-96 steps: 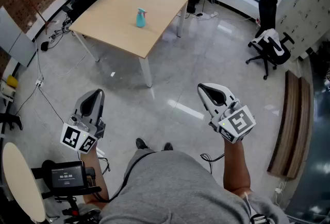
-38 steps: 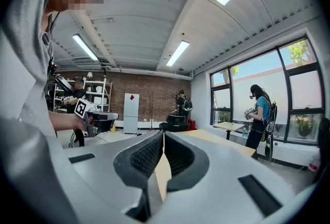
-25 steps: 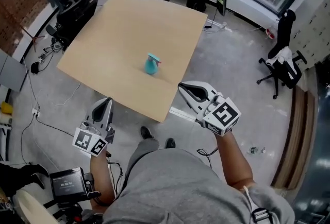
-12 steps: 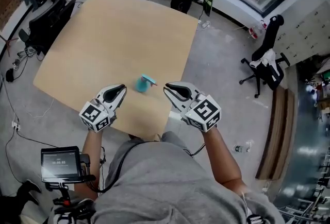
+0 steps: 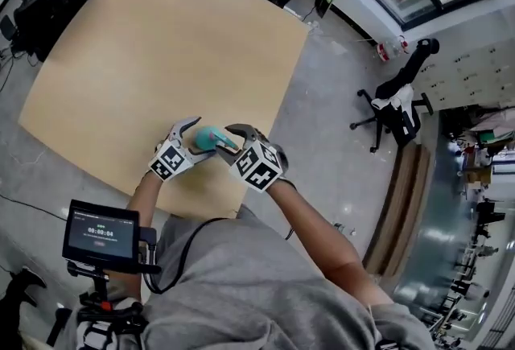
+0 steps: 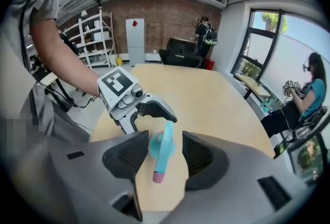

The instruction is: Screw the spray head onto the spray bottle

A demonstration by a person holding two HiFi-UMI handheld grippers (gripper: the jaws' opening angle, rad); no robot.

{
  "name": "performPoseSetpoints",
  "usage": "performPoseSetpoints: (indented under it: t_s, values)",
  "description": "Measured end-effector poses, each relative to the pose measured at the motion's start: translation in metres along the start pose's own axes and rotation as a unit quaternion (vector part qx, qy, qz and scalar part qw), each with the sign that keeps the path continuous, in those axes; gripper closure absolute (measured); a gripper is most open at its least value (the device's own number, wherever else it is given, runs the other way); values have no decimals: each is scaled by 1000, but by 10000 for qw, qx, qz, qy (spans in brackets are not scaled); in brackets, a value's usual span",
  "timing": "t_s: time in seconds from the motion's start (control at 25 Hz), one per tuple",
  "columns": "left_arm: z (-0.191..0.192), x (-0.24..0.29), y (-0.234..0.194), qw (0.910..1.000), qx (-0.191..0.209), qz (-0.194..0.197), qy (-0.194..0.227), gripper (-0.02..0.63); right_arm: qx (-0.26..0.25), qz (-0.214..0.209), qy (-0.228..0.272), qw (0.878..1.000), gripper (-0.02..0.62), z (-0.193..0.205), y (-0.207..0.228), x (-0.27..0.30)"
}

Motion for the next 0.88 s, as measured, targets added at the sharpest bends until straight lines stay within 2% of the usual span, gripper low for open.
performPoseSetpoints:
  t_s: [0.12,0.16,0.2,0.28,0.36,0.4,0.44,0.48,0.56,0.6,0.64,0.68,0.72,0.76,0.8,0.84,0.88]
  values:
    - [9,11,25,9980,432,436,-174,178,-160,-96,-399,9990,410,2,-10,8]
    - [10,13,32,9968,531,545,-233,178,-244,-148,-467,9985,440,0,-14,8]
    - [10,14,37,9961,594,597,-273,178,-381,-201,-508,9978,496,-3,-18,6]
    - [8,15,41,9963,631,516,-274,179,-860,-343,-590,9940,505,-12,-28,3]
    - [5,16,42,9970,608,425,-209,215,-1704,-533,-828,9804,505,-19,-36,-1]
    - [4,16,43,9973,583,422,-156,216,-2277,-640,-1024,9662,505,-19,-38,-3]
    - [3,17,44,9974,560,438,-110,216,-2939,-761,-1246,9446,505,-19,-40,-5]
    - [1,18,46,9974,551,456,-78,219,-3666,-890,-1466,9144,505,-17,-40,-7]
    - [-1,22,49,9974,552,468,-40,221,-5024,-1148,-1843,8369,505,-13,-40,-11]
    - [-2,25,50,9974,549,461,-27,221,-5484,-1286,-1984,8021,505,-11,-40,-12]
    - [-4,27,51,9975,542,447,-18,221,-5752,-1434,-2091,7777,505,-9,-39,-13]
    - [-5,29,51,9977,534,427,-12,222,-5815,-1591,-2174,7676,505,-9,-38,-14]
    - [-7,31,52,9978,527,398,-9,222,-5625,-1754,-2246,7761,504,-8,-35,-14]
    - [-8,34,53,9980,517,355,-4,222,-5116,-1918,-2324,8047,505,-8,-32,-13]
    - [-9,36,53,9984,497,287,9,223,-4256,-2070,-2411,8473,504,-7,-26,-11]
    - [-11,37,53,9988,461,185,32,223,-3097,-2193,-2475,8915,503,-6,-19,-10]
    - [-12,39,53,9991,410,47,67,223,-1799,-2274,-2470,9246,503,-5,-12,-9]
Point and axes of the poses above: the fingertips, and each gripper's own axes: x forward along the fingers, y to its right, z out of its underside, the point moved 3 cm from there along -x, backward along the fingers, and after that the axes turned 13 degrees about -z, right-handed, at the moved point
